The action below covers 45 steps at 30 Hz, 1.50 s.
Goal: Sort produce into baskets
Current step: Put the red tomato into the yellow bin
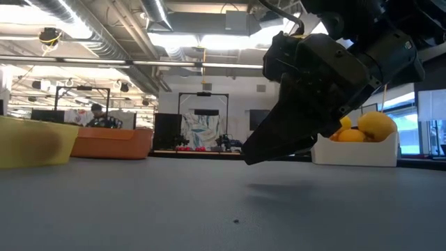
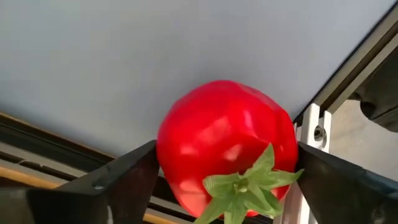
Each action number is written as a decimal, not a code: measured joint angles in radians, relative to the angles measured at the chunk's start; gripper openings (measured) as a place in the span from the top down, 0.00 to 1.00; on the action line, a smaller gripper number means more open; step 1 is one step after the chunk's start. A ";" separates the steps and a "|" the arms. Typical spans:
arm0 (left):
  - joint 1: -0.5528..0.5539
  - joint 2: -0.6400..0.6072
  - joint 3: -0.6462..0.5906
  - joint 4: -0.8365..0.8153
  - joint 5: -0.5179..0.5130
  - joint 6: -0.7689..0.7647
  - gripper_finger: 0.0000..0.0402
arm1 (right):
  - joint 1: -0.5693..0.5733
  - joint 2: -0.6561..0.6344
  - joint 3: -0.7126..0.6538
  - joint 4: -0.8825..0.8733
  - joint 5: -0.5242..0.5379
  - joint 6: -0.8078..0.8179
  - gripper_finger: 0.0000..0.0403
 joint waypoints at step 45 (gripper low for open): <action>0.374 -0.352 0.050 -0.689 -0.260 -0.035 0.29 | 0.000 0.000 0.000 -0.002 0.003 -0.003 0.49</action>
